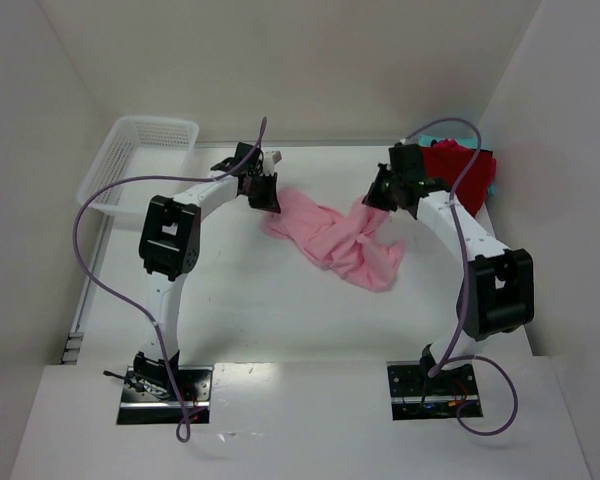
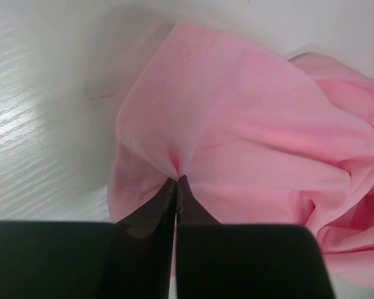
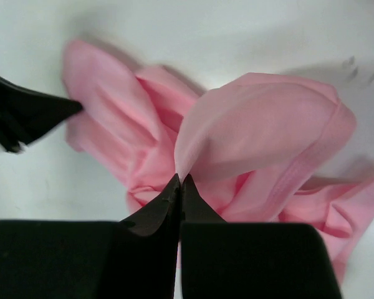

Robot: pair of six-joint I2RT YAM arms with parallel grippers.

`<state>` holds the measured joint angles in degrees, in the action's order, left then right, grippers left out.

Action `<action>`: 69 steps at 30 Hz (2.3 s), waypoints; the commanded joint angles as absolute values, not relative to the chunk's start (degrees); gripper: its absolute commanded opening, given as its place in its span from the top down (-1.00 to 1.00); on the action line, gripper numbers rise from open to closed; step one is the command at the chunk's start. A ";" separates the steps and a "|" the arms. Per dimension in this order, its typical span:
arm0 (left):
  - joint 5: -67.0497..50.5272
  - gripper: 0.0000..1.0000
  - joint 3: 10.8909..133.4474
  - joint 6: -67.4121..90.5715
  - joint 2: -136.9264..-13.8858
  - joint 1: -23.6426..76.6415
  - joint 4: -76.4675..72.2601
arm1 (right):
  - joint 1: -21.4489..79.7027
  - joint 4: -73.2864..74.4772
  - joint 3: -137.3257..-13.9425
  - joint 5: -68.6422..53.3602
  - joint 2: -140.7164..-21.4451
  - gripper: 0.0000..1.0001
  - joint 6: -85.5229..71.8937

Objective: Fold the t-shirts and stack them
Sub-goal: Flatten out the tshirt

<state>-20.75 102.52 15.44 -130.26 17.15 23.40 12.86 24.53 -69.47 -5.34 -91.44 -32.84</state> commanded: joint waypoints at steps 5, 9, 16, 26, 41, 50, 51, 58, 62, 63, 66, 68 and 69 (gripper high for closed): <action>-11.36 1.00 105.73 14.07 -109.73 15.12 22.76 | 10.11 27.95 -89.54 -1.32 -85.01 1.00 -28.74; -4.32 1.00 108.36 14.06 -98.72 14.59 22.76 | 8.79 28.56 -99.29 1.56 -82.27 1.00 -24.62; 5.53 1.00 110.13 14.06 -83.52 14.59 23.29 | 8.79 25.41 -103.80 0.97 -75.51 1.00 -20.39; 10.20 1.00 112.13 11.78 -71.81 14.59 30.92 | 8.79 25.22 -105.91 1.94 -63.46 1.00 -18.72; 6.33 1.00 99.68 14.58 -61.87 14.59 36.66 | 8.79 30.94 -90.21 -5.36 -55.72 1.00 -22.32; 3.77 1.00 81.22 16.87 -74.94 14.59 28.30 | 8.79 22.77 -71.29 -3.26 -66.17 1.00 -24.35; 3.78 1.00 80.51 16.87 -76.62 14.59 27.60 | 8.79 21.20 -71.28 -2.64 -67.57 1.00 -24.35; 2.64 1.00 84.10 17.57 -96.22 12.75 22.68 | 8.17 16.18 -74.95 -0.97 -83.83 1.00 -24.87; 2.64 1.00 89.97 18.72 -107.98 11.52 20.04 | 7.65 10.92 -78.22 0.35 -93.22 1.00 -24.87; 2.64 1.00 91.48 18.72 -109.50 11.51 20.04 | 7.65 10.29 -79.01 0.87 -94.64 1.00 -25.40; 2.64 1.00 96.66 18.72 -114.60 10.20 19.51 | 6.42 9.76 -84.01 -0.08 -100.60 1.00 -25.93; 2.02 1.00 101.85 18.72 -117.58 9.67 19.51 | 5.89 9.76 -88.32 -0.61 -103.17 1.00 -25.93; 2.02 1.00 103.61 18.72 -118.64 8.97 19.51 | 5.89 9.76 -89.46 -0.62 -105.27 1.00 -25.93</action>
<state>2.66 96.64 18.00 -117.82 10.31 23.77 6.87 15.40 -83.46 -1.28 -102.83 -25.41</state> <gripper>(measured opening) 0.008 0.007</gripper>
